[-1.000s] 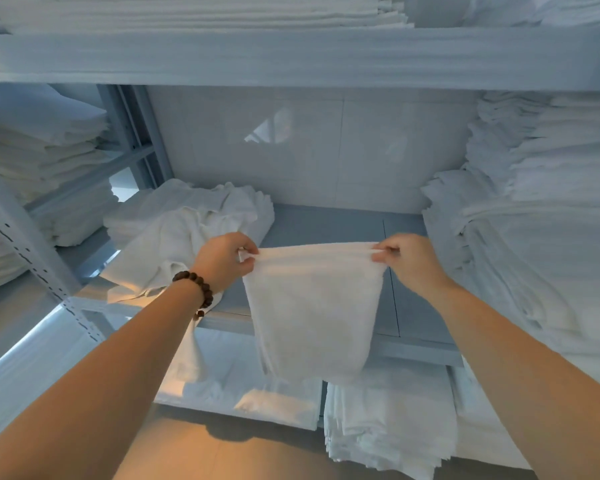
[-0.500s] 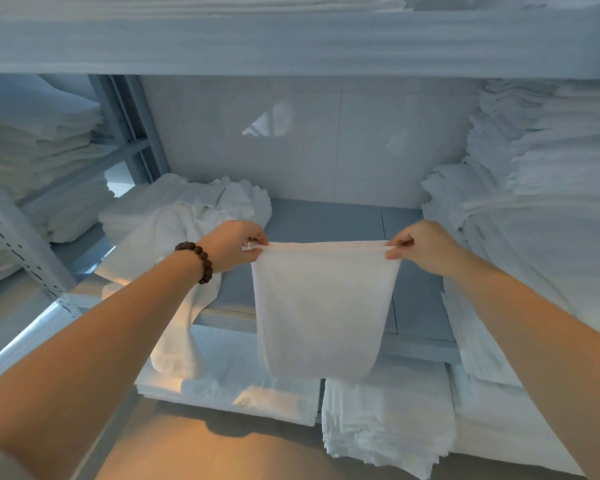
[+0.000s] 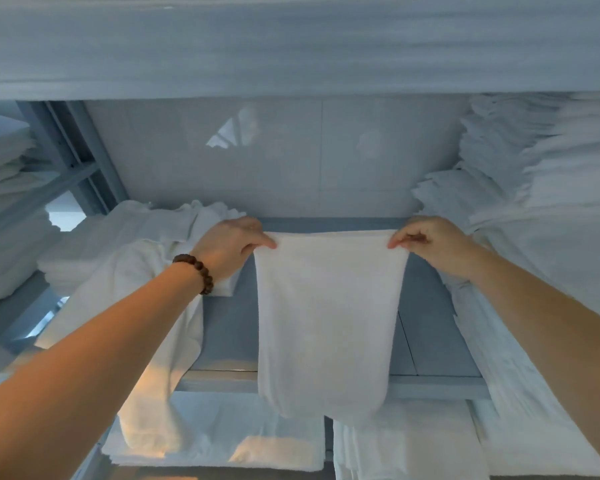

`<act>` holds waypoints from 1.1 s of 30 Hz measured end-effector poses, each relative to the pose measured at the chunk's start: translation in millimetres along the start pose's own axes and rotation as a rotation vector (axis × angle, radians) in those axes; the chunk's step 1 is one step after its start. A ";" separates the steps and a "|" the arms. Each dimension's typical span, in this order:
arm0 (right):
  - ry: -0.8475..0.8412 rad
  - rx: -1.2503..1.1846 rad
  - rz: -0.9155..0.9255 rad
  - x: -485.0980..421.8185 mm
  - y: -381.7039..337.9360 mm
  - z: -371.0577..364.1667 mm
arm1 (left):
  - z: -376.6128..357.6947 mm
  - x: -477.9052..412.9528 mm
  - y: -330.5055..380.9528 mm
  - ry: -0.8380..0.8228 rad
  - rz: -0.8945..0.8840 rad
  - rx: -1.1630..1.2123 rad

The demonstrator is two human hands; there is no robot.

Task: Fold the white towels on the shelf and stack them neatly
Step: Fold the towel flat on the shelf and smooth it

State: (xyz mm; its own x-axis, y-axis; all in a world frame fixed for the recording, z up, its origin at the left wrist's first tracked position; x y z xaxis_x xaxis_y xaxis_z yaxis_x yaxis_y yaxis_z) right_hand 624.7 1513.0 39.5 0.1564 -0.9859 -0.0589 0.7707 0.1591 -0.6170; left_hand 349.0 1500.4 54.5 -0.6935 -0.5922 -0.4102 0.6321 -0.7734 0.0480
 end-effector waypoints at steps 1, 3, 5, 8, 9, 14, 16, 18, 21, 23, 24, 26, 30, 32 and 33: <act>0.062 0.082 0.011 -7.7 -0.9 -0.9 | -3.0 -5.5 -6.4 0.008 -0.042 -0.086; 0.133 0.244 -0.016 -25.1 1.7 -8.1 | -12.7 -15.3 -21.3 0.029 -0.062 -0.264; 0.137 0.428 -0.096 -43.9 11.3 -23.1 | -26.7 -25.2 -36.1 0.052 -0.025 -0.383; 0.135 0.712 -0.190 -68.5 26.0 -47.1 | -68.7 -36.7 -68.0 -0.091 0.113 -0.432; 0.135 0.753 -0.222 -75.3 31.3 -53.4 | -83.9 -38.6 -79.0 -0.162 0.157 -0.438; 0.160 0.743 -0.318 -112.4 63.7 -88.7 | -152.1 -44.7 -117.9 -0.347 0.255 -0.459; 0.139 0.754 -0.345 -129.7 82.6 -110.6 | -181.5 -45.7 -132.8 -0.399 0.291 -0.457; 0.106 0.778 -0.375 -147.2 104.8 -135.5 | -211.0 -43.1 -149.5 -0.431 0.325 -0.443; 0.090 0.790 -0.383 -174.1 133.1 -167.6 | -253.6 -38.5 -173.6 -0.463 0.359 -0.425; 0.090 0.770 -0.376 -188.8 146.3 -183.2 | -276.4 -36.8 -186.4 -0.478 0.369 -0.418; 0.091 0.770 -0.374 -195.1 152.8 -190.3 | -286.6 -36.6 -192.3 -0.483 0.371 -0.415; 0.084 0.779 -0.380 -205.5 165.4 -202.9 | -303.6 -36.7 -202.4 -0.486 0.373 -0.400; 0.017 0.759 -0.441 -213.9 190.2 -225.5 | -333.3 -35.2 -210.5 -0.519 0.399 -0.325; -0.026 0.745 -0.461 -213.8 197.1 -233.3 | -338.7 -32.5 -211.1 -0.508 0.420 -0.300; -0.049 0.748 -0.466 -212.5 198.5 -236.0 | -338.1 -31.3 -211.0 -0.490 0.420 -0.288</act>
State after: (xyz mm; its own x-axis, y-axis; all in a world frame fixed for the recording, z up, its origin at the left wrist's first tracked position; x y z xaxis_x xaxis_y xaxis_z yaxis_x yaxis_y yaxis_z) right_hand 598.7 1742.0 -255.7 -0.2620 -0.9582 0.1146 0.9623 -0.2504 0.1063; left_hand 354.2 1758.5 -250.7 -0.4037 -0.9135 0.0508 0.8998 -0.4064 -0.1586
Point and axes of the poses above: each hand's wrist, its own x-axis away from the middle knuckle, its own z-axis out of the back of the hand, y = z × x, the point moved 10 cm from there along -x, towards the middle knuckle, and after that the axes turned 14 degrees about -z, right-handed, at the moved point
